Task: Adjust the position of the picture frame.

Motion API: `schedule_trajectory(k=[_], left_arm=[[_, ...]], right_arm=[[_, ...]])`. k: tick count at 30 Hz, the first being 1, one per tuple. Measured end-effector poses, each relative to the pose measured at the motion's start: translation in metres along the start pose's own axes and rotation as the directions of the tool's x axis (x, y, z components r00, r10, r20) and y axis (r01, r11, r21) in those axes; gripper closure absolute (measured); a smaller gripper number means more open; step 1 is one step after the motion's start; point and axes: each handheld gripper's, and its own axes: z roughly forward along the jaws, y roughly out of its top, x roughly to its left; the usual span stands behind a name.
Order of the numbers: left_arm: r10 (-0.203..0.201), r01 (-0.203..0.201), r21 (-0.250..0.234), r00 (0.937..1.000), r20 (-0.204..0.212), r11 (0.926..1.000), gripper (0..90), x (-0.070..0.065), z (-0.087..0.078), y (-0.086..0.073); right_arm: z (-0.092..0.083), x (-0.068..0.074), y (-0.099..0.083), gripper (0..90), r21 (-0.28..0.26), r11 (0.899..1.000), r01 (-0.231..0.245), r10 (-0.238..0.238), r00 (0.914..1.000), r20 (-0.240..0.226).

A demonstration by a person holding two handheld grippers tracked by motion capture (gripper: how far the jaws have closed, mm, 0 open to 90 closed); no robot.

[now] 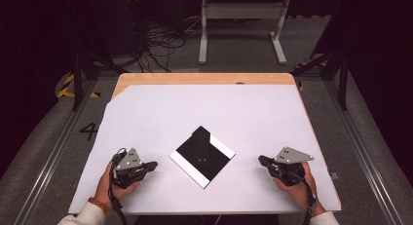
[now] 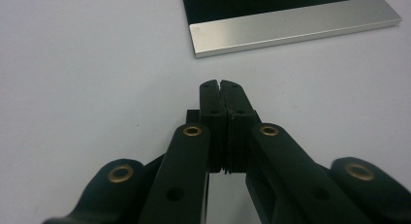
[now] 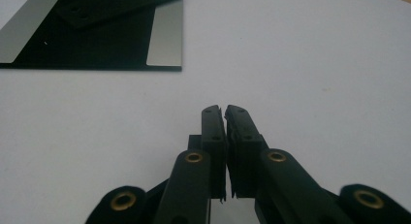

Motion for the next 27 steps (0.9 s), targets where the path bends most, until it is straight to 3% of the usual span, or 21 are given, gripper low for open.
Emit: schedule_trajectory(k=[10,17,27], left_arm=[[0.044,-0.044,0.017,0.999,0.011,0.9989,88.7,0.0,0.014,0.014],[0.024,-0.024,0.005,0.9997,0.002,0.9997,88.7,0.007,0.022,0.021],[-0.002,0.002,0.013,0.9998,-0.018,0.9999,88.9,0.019,0.037,0.034]], right_arm=[[0.029,0.013,0.028,90.0,-0.005,1.0,0.029,-0.029,0.9983,-0.05],[0.051,0.019,0.039,90.0,0.007,1.0,0.028,-0.028,0.9977,-0.062],[0.056,0.023,0.036,90.0,0.027,0.999,0.036,-0.034,0.9965,-0.076]])
